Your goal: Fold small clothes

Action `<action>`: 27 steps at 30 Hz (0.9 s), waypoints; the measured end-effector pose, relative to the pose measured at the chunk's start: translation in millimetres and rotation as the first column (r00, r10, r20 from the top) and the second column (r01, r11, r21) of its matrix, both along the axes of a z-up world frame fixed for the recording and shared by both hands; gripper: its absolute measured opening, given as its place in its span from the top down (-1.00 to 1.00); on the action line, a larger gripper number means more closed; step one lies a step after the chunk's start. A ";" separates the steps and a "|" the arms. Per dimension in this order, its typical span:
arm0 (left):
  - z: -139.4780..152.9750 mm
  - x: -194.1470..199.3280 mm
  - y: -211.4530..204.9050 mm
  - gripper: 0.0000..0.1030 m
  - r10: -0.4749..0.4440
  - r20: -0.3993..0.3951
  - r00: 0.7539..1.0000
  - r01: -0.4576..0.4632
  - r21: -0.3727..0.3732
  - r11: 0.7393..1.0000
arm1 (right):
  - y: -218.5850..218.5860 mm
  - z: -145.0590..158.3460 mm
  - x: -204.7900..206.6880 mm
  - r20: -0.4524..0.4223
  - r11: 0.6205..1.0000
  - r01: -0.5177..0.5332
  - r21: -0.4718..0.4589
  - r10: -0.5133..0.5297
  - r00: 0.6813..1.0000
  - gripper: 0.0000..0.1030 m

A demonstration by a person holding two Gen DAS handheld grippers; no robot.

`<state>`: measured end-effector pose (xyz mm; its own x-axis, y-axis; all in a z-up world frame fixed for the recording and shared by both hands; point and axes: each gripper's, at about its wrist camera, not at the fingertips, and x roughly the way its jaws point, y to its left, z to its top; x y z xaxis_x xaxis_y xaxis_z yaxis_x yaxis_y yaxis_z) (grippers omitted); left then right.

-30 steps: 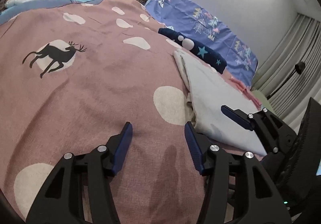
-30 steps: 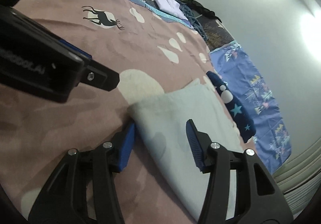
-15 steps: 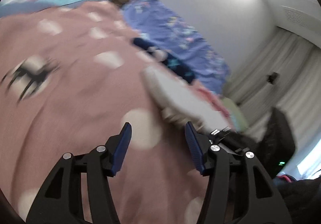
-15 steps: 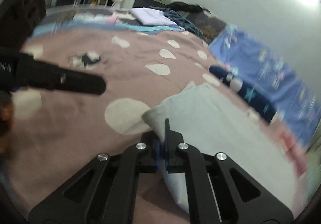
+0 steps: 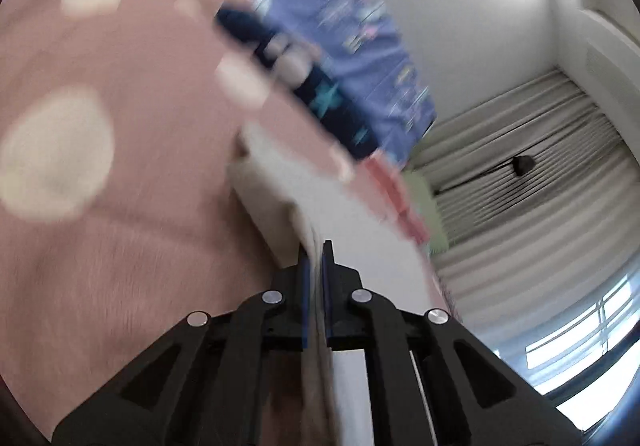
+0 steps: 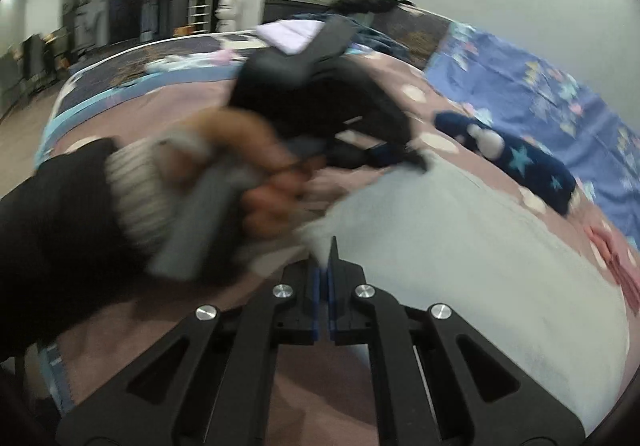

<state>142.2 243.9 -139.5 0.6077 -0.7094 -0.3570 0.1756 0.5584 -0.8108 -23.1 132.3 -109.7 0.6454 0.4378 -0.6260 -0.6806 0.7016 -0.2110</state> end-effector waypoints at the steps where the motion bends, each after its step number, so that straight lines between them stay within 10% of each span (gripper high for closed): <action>1: 5.7 -4.3 0.8 0.91 0.013 0.037 0.999 -0.014 0.035 0.999 | 4.3 -3.0 -3.6 0.017 1.000 -0.011 -0.029 0.011 1.000 0.95; 5: -22.4 -1.7 0.3 0.92 0.066 -0.031 0.997 -0.061 0.147 0.987 | 5.2 -26.9 15.3 -0.115 0.998 -0.015 -0.053 0.008 0.993 0.95; 7: -38.2 2.0 13.9 0.92 0.072 -0.070 0.995 -0.070 0.021 0.997 | 2.4 -23.8 12.7 -0.115 1.000 -0.016 -0.025 0.013 0.993 0.95; 11: -35.7 -1.4 24.1 0.87 0.131 -0.068 0.989 -0.129 0.031 0.991 | -4.0 -18.0 6.0 -0.096 1.000 -0.013 -0.012 0.012 0.995 0.93; 20: -21.6 5.0 3.8 -0.03 0.001 -0.025 1.000 0.001 0.069 0.998 | -18.0 -25.3 -8.4 -0.032 0.987 0.036 -0.159 -0.041 0.999 0.26; 24: -14.0 39.1 -16.8 -0.01 -0.047 -0.064 0.997 0.058 0.181 0.982 | -2.0 -36.8 4.3 -0.011 0.971 0.087 -0.221 -0.091 0.996 0.19; 27: -24.2 52.2 -17.4 0.67 -0.036 -0.068 0.997 0.047 0.166 0.985 | 14.1 -42.4 6.5 0.051 0.962 0.096 -0.257 -0.085 0.995 0.19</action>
<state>194.5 226.5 -163.7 0.5509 -0.6606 -0.5100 0.1517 0.6802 -0.7171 -16.7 146.4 -152.1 0.7012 0.2028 -0.6835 -0.6044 0.6777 -0.4189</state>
